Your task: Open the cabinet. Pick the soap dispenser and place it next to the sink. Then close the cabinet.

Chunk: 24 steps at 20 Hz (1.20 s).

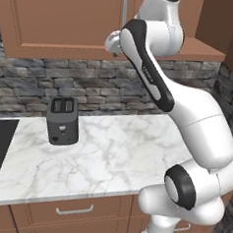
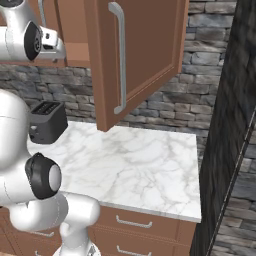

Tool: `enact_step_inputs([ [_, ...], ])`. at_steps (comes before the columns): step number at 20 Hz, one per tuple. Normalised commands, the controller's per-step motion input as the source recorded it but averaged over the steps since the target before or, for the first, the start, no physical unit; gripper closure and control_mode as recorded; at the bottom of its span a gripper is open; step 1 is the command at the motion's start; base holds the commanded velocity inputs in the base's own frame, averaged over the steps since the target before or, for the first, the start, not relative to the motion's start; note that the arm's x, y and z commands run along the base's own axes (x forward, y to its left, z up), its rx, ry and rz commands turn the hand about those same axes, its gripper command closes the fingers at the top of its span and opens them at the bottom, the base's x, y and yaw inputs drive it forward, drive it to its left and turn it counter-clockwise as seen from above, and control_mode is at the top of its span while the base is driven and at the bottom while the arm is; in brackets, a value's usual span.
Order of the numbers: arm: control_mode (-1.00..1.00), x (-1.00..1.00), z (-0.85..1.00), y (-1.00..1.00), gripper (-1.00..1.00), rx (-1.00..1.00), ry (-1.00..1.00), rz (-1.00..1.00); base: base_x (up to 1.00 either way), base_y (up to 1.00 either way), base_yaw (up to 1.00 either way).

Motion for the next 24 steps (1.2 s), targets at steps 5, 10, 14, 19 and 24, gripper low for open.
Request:
enact_step_inputs([
  [5, -1.0, 0.03, 0.17, 0.0, -1.0, 0.0, 0.0, -0.21, 0.0, 0.0, 0.0],
  [10, -1.0, 0.26, 0.08, 0.0, -1.0, 0.04, -0.02, -0.15, 0.0, 0.0, 0.0],
  [14, -1.0, 0.53, 0.0, 0.02, -1.0, 0.03, -0.04, -0.06, 0.0, 0.0, 0.0],
  [19, -1.0, 0.45, 0.0, 0.1, -1.0, 0.0, -0.07, -0.01, 0.0, 0.0, 0.0],
  [24, -1.0, 0.08, 0.0, 0.14, -1.0, 0.0, -0.21, 0.0, 0.0, 0.0, 0.0],
])
